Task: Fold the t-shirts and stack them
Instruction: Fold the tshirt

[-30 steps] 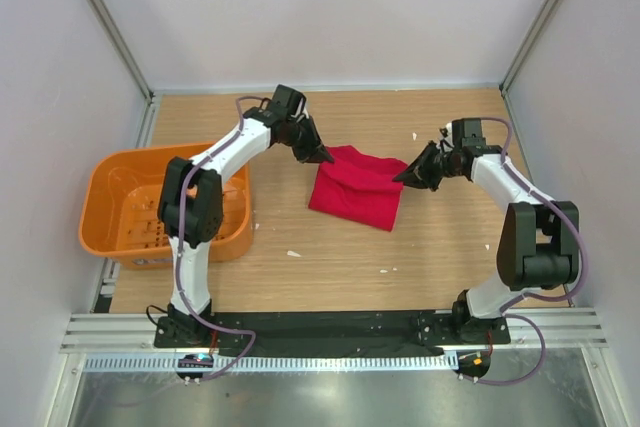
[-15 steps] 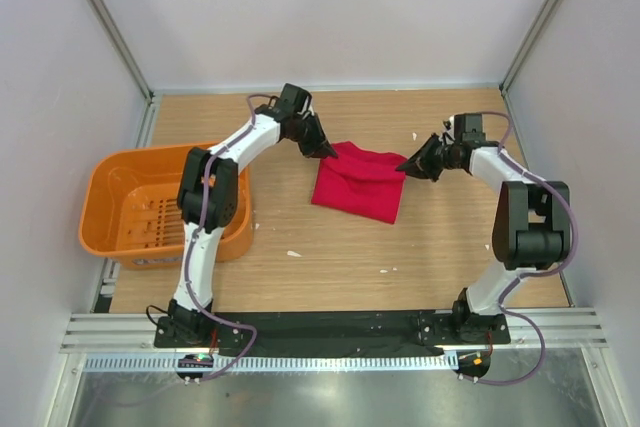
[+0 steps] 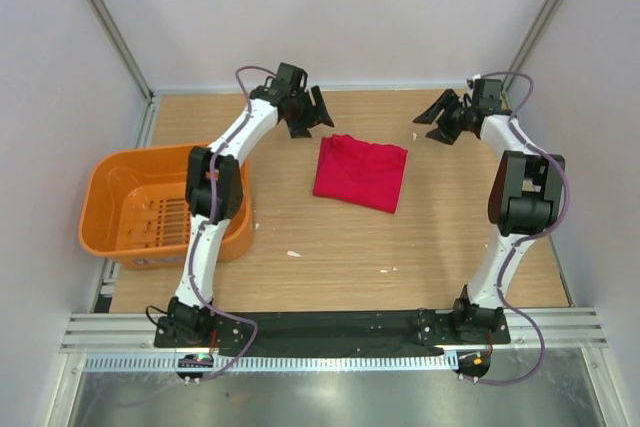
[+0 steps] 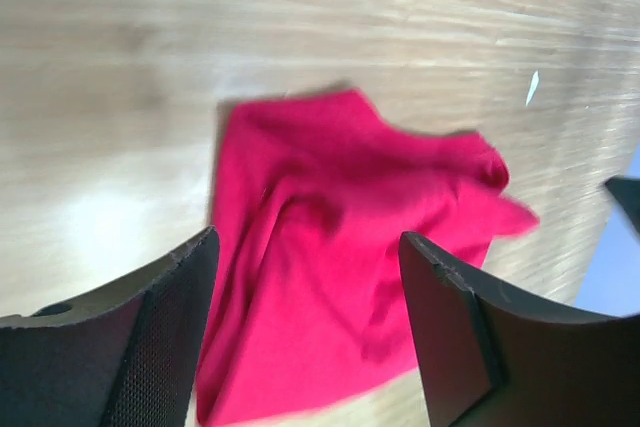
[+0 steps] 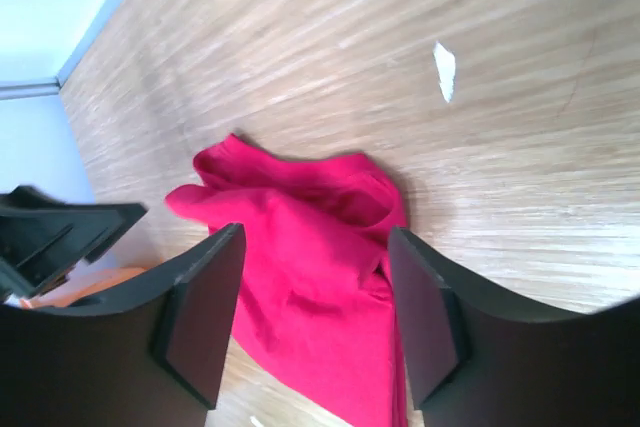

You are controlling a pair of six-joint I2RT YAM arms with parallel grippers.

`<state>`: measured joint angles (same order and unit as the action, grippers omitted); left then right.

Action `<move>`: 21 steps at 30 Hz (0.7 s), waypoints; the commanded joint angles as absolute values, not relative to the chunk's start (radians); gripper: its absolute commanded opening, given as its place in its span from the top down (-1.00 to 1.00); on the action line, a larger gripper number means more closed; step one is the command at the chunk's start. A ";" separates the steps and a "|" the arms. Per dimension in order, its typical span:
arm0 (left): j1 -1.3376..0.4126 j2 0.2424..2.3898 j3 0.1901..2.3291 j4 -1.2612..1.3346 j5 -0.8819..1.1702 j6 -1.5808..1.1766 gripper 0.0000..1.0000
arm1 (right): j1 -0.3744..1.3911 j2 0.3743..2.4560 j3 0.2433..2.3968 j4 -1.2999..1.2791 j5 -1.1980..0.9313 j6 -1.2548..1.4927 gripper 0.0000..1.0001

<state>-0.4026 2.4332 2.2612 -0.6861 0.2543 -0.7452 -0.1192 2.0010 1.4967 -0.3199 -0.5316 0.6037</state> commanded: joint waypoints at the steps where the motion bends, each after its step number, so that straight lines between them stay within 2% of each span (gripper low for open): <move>1: -0.399 2.200 2.154 -0.677 0.173 -0.707 -0.48 | -0.112 1.886 1.517 -0.422 -0.483 0.520 -0.32; 3: -0.399 2.155 2.027 -0.649 0.193 -0.697 -0.49 | -0.112 1.850 1.410 -0.397 -0.500 0.537 -0.47; 6: -0.403 2.094 1.866 -0.583 0.261 -0.670 -0.53 | -0.109 1.793 1.264 -0.316 -0.564 0.558 -0.57; 9: -0.407 2.094 1.810 -0.575 0.325 -0.649 -0.61 | -0.095 1.761 1.154 -0.255 -0.607 0.569 -0.59; 14: -0.455 2.132 1.781 -0.586 0.290 -0.598 -0.62 | -0.049 1.740 1.039 -0.221 -0.588 0.554 -0.57; 20: -0.485 2.217 1.769 -0.643 0.264 -0.583 -0.47 | 0.050 1.759 0.990 -0.219 -0.534 0.552 -0.51; 21: -0.486 2.226 1.761 -0.647 0.267 -0.584 -0.36 | 0.055 1.764 0.983 -0.216 -0.534 0.558 -0.46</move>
